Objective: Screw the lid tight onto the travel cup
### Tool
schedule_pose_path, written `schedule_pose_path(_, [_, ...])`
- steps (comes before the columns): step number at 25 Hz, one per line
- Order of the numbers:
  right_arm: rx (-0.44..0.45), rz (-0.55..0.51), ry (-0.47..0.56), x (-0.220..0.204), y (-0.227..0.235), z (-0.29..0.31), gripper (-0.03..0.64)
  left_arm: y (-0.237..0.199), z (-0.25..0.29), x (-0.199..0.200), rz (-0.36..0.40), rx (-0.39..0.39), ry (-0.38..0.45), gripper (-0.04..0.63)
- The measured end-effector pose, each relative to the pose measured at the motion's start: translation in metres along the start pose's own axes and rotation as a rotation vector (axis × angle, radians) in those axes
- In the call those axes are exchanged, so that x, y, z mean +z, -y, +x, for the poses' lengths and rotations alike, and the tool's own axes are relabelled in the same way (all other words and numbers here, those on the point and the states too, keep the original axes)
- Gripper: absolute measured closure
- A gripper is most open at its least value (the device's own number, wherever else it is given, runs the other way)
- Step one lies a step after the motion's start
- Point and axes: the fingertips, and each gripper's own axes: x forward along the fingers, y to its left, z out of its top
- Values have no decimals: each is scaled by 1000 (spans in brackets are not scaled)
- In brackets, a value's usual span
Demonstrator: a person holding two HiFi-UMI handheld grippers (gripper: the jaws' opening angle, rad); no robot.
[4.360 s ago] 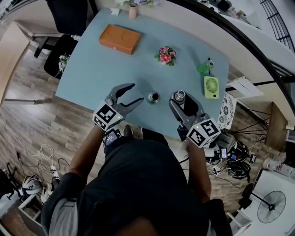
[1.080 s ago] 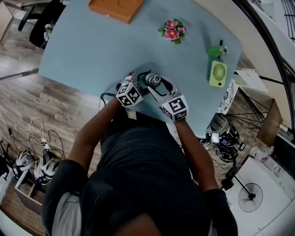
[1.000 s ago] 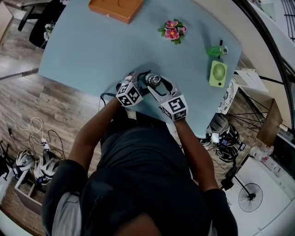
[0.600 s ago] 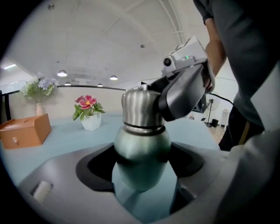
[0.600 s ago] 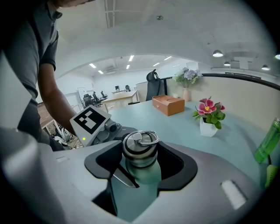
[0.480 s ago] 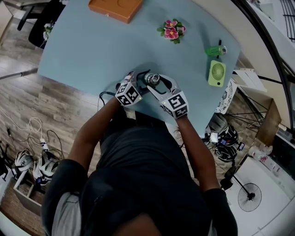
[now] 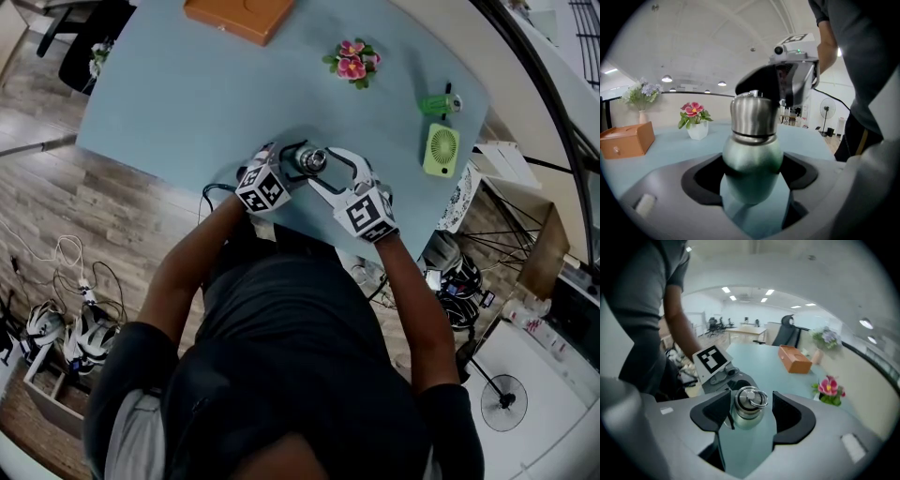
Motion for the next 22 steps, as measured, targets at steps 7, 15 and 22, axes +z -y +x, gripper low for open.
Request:
schedule_pose_path(7, [329, -713, -233, -1, -15, 10, 357, 0, 1, -1, -4, 2, -2, 187])
schedule_pose_path(15, [537, -900, -314, -12, -22, 16, 376, 0, 1, 0, -1, 0, 6, 187])
schedule_pose_path(22, [438, -511, -186, -7, -14, 16, 382, 0, 0, 1, 0, 2, 11, 187])
